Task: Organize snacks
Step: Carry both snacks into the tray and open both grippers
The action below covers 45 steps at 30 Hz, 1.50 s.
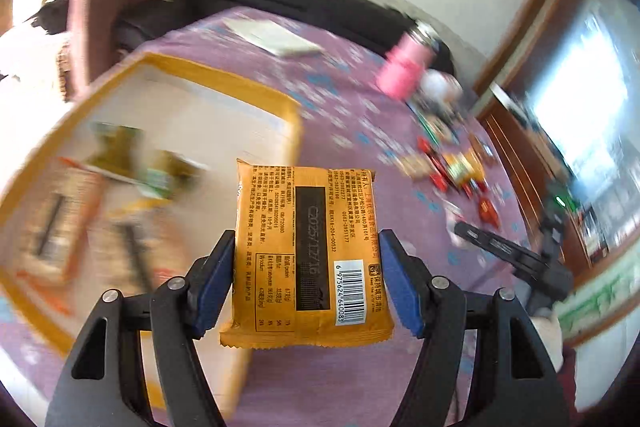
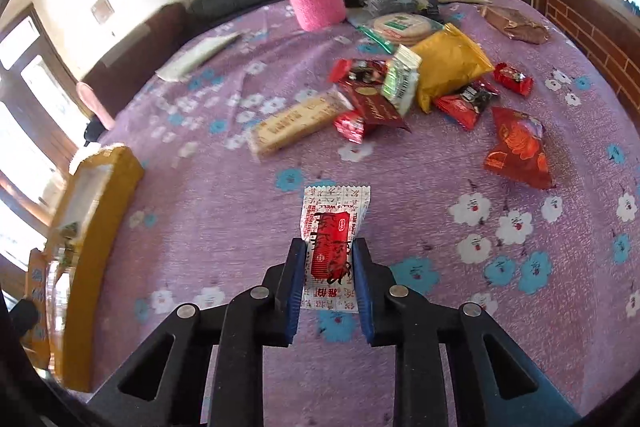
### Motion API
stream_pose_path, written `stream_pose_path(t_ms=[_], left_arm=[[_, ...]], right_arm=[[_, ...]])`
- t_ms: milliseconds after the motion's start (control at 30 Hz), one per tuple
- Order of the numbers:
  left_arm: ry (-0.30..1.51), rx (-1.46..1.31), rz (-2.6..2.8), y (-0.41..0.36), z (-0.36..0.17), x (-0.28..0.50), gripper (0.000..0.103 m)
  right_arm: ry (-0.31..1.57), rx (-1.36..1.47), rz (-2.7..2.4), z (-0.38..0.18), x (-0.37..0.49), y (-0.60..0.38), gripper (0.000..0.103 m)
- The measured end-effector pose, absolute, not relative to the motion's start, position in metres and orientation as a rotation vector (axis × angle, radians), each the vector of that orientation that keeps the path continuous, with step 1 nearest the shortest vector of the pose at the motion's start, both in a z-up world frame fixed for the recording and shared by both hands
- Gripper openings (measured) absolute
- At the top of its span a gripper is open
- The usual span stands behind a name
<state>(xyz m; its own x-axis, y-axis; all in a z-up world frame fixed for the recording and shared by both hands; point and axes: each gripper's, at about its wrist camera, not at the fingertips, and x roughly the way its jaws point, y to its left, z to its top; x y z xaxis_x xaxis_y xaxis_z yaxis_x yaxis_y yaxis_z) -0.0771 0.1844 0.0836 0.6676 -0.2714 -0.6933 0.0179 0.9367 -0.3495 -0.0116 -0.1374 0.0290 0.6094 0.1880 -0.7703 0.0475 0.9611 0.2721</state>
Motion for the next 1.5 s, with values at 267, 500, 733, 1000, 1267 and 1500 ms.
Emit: stream_pose_path(t_ms=[267,500,733,1000,1267,1500], left_arm=[[0.797,-0.437,0.034,0.273,0.077,-0.09,0.069],[0.817,-0.456,0.064,0.297,0.064,-0.084,0.069],[0.861,-0.426,0.085,0.307,0.047,-0.07,0.069],[0.847,-0.448,0.036,0.312,0.045,-0.06,0.069],[0.771,-0.453,0.046,0.31,0.068,-0.079,0.07],[0.727,-0.349,0.125,0.28,0.091,-0.097,0.076]], right_arm=[[0.812,0.25,0.378,0.093,-0.03,-0.053,0.023],[0.899,0.161,0.598,0.096,-0.025,0.056,0.023],[0.995,0.026,0.633,0.059,-0.019,0.136,0.023],[1.0,-0.106,0.55,0.035,-0.01,0.167,0.027],[0.945,-0.031,0.556,0.052,-0.018,0.149,0.037],[0.855,0.068,0.545,0.077,-0.04,0.11,0.045]])
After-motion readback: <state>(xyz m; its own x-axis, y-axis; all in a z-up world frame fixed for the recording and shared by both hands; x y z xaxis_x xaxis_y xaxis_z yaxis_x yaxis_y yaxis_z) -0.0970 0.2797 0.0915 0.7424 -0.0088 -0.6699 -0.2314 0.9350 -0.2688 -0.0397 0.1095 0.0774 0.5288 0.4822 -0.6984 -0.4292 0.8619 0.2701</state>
